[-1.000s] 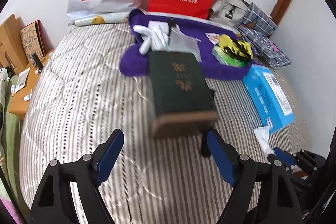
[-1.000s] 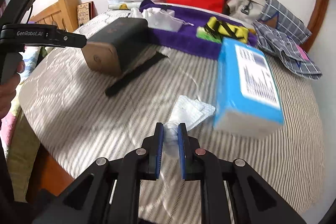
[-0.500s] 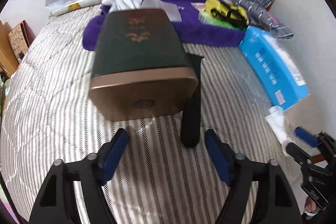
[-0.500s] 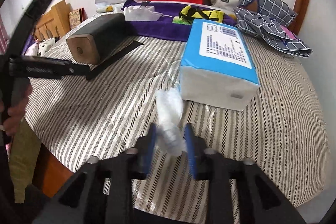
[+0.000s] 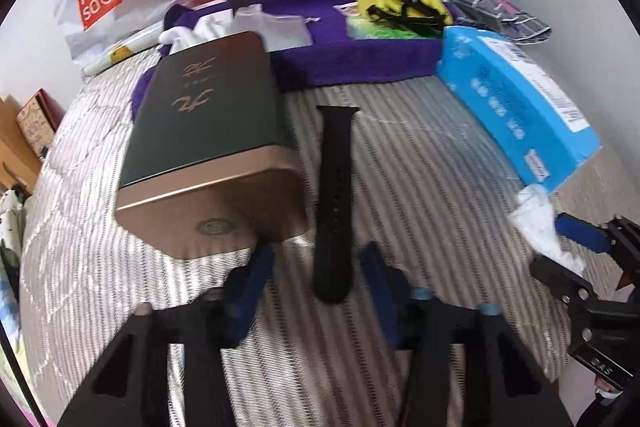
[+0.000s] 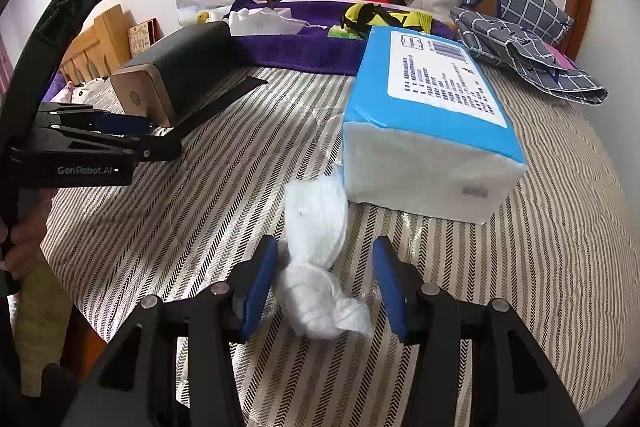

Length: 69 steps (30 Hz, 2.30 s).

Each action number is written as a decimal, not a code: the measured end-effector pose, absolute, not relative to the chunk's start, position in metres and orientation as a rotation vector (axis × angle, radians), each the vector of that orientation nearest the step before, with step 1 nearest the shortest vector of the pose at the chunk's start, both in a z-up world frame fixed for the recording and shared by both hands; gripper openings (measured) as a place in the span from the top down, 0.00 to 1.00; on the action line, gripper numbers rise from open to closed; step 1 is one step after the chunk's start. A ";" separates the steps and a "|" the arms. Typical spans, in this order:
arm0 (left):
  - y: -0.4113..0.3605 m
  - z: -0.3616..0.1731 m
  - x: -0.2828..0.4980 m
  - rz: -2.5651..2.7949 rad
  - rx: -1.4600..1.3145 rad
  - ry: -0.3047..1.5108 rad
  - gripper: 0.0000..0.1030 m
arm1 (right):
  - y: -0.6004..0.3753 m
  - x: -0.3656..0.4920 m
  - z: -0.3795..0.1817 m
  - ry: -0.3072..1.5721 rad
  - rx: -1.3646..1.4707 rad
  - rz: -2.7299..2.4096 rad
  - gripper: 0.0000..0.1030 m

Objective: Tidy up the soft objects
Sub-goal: 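Close the left tool on the black watch strap while the right tool holds the tissue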

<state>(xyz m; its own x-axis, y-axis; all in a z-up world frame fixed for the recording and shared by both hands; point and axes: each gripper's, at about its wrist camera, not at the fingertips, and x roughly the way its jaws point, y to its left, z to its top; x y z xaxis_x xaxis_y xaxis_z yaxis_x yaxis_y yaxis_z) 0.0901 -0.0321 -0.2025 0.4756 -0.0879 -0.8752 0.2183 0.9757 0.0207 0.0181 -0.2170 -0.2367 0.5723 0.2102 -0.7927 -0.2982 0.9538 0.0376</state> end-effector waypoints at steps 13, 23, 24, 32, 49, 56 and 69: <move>-0.020 -0.201 0.050 -0.220 0.092 1.100 0.81 | -0.232 0.009 -0.235 0.921 -0.064 0.275 0.81; 0.005 -0.198 0.011 -0.230 0.016 1.109 0.79 | -0.246 -0.003 -0.234 0.928 -0.035 0.229 0.81; 0.006 -0.198 0.012 -0.238 0.002 1.111 0.77 | -0.248 -0.005 -0.234 0.930 -0.026 0.227 0.81; -0.014 -0.202 0.036 -0.220 0.057 1.093 0.51 | -0.253 -0.004 -0.235 0.932 -0.016 0.216 0.80; -0.022 -0.203 0.052 -0.264 0.067 1.075 0.73 | -0.252 0.004 -0.236 0.915 0.021 0.274 0.64; -0.033 -0.204 0.047 -0.214 0.133 1.042 0.81 | -0.242 0.004 -0.238 0.880 -0.038 0.233 0.71; -0.021 -0.188 0.038 -0.216 0.052 1.052 0.81 | -0.244 -0.008 -0.215 0.883 -0.039 0.242 0.84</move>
<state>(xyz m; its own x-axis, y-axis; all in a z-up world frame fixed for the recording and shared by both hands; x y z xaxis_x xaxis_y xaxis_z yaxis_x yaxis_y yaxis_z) 0.0380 -0.0212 -0.1883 0.4771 -0.1520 -0.8656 0.2014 0.9776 -0.0607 -0.0077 -0.2443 -0.2152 0.6093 0.1934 -0.7690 -0.2253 0.9721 0.0660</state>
